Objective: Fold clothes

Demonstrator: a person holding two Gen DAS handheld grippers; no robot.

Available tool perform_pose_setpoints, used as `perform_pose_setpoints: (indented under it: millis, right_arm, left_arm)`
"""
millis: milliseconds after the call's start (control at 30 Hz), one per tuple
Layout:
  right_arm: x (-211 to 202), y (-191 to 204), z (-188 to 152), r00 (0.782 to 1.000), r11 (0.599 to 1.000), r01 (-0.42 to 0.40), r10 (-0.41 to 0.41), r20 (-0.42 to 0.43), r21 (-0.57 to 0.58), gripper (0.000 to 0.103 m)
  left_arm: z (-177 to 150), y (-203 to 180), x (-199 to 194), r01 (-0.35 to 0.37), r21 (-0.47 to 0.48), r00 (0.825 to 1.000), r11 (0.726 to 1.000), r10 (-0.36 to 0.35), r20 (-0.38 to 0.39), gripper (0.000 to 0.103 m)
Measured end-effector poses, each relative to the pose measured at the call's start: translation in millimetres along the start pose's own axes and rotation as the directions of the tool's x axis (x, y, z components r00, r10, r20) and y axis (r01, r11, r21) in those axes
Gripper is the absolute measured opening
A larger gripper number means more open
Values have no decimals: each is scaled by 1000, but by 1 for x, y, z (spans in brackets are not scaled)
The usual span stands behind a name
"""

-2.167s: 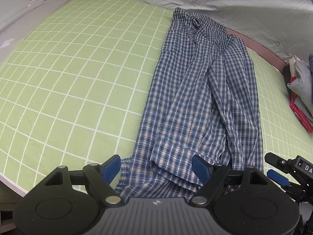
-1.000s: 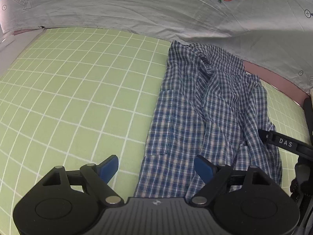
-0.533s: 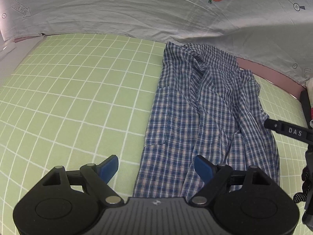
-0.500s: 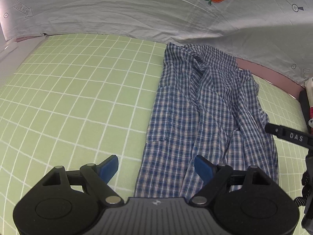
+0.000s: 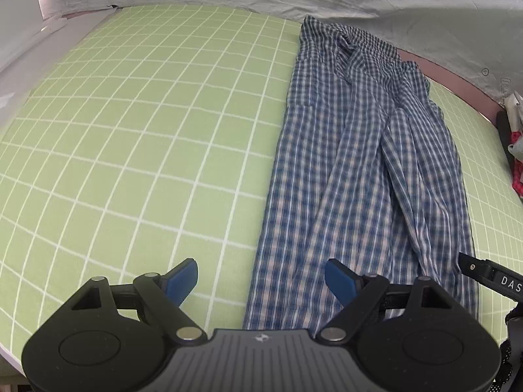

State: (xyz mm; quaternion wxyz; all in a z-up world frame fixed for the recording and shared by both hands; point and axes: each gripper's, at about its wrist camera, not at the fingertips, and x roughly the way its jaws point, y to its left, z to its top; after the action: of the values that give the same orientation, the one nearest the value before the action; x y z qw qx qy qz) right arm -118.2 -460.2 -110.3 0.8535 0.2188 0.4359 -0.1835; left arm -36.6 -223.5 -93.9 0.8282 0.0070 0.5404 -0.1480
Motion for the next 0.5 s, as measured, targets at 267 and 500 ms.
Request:
perform_pose_setpoints:
  millis: [267, 500]
  right_arm:
    - [-14, 10, -45, 999, 998, 43, -44, -27, -54, 98]
    - [-20, 17, -70, 996, 990, 74, -80, -43, -122, 98]
  left_arm:
    - [-38, -3, -7, 39, 44, 998, 998, -37, -42, 85]
    - [-55, -2, -8, 60, 84, 997, 995, -54, -63, 85]
